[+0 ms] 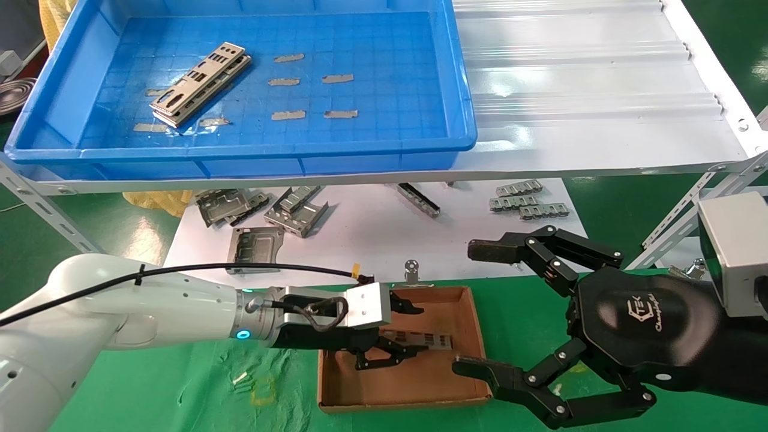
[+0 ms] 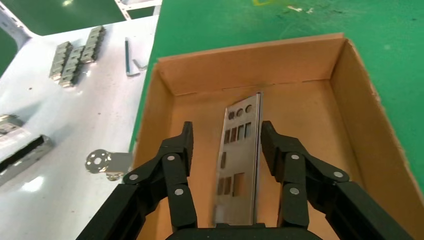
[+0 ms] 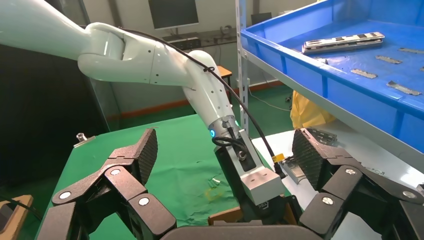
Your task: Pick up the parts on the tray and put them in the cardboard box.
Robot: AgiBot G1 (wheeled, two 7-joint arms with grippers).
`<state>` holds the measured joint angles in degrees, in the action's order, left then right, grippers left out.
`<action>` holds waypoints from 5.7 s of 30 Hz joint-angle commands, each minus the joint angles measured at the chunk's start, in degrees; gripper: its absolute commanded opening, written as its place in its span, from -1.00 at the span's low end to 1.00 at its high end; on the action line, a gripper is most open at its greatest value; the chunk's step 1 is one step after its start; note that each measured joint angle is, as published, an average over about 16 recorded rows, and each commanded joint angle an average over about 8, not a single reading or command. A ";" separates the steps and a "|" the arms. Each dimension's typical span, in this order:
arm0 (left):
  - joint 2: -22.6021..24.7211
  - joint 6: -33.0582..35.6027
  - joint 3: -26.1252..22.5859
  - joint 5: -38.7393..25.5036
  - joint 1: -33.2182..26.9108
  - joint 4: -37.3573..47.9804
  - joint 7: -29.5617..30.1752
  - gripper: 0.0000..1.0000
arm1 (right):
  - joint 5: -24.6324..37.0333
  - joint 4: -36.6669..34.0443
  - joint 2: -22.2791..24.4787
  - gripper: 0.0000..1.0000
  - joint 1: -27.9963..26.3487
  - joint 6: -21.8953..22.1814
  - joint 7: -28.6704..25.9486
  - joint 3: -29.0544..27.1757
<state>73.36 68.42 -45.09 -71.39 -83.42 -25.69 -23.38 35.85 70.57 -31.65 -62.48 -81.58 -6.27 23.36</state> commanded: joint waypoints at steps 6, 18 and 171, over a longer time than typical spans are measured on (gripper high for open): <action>-0.29 3.34 0.42 1.20 -1.19 2.21 0.31 1.00 | 0.00 0.00 0.00 1.00 0.00 0.00 0.00 0.00; -4.73 15.89 4.04 9.49 -0.64 5.47 6.45 1.00 | -0.01 -0.01 0.00 1.00 0.01 0.01 0.00 0.00; -38.32 17.26 29.06 29.51 21.85 -47.82 34.10 1.00 | -0.03 -0.02 0.01 1.00 0.02 0.02 0.00 0.00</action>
<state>35.04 85.67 -16.04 -41.88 -61.57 -73.51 10.72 35.82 70.55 -31.64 -62.46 -81.55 -6.27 23.36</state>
